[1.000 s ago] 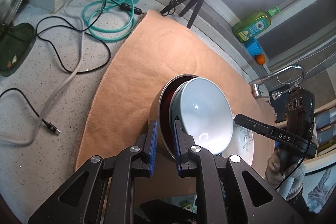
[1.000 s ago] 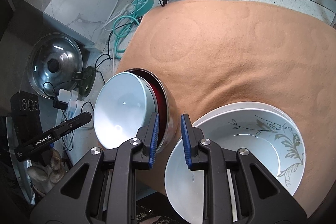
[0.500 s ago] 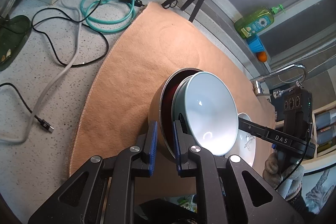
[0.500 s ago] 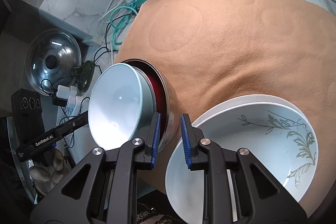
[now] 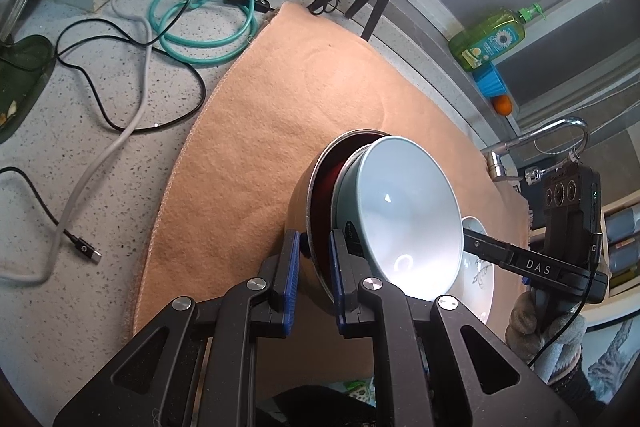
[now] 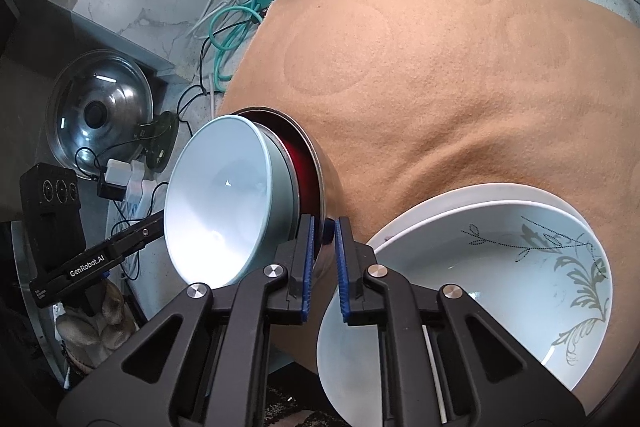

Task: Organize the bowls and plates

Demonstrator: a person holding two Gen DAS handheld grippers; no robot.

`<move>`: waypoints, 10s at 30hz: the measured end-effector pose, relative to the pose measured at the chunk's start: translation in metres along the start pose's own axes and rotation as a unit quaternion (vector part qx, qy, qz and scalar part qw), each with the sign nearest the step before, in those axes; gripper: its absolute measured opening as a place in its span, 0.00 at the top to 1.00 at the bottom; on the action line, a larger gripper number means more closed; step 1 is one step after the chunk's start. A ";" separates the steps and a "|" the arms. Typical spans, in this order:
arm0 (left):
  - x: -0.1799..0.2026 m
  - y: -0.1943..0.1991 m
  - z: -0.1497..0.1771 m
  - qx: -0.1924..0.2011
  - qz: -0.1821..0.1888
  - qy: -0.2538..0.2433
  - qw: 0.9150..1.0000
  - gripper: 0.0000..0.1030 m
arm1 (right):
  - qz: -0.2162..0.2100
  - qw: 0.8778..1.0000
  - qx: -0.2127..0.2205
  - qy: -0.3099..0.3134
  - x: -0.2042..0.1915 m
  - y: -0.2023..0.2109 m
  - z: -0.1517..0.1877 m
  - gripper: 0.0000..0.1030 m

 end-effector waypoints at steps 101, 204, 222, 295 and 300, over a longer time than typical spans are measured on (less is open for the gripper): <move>0.151 -0.036 0.012 -0.027 0.089 -0.161 0.983 1.00 | 0.053 0.990 0.128 -0.034 0.111 0.124 0.041 0.89; 0.132 -0.026 0.008 -0.041 0.118 -0.123 0.984 0.89 | 0.010 0.993 0.089 -0.074 0.122 0.122 0.056 0.74; 0.146 0.005 0.010 0.023 0.066 -0.177 0.982 0.84 | 0.035 0.986 0.158 -0.035 0.109 0.160 0.070 0.69; 0.192 0.058 0.034 0.107 -0.039 -0.253 0.961 0.28 | 0.163 0.927 0.336 0.036 0.067 0.231 0.117 0.22; 0.191 0.057 0.034 0.108 -0.039 -0.251 0.961 0.28 | 0.163 0.927 0.335 0.036 0.066 0.230 0.117 0.22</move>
Point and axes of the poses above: each gripper's, at about its wrist camera, not at the fingertips, and y roughly against the way its jaws point, x to its right, z to its underside, the point moved 8 cm from there along -y, roughly the way its jaws point, and after that the axes turned 14 degrees about -y, right-handed, at the moved point
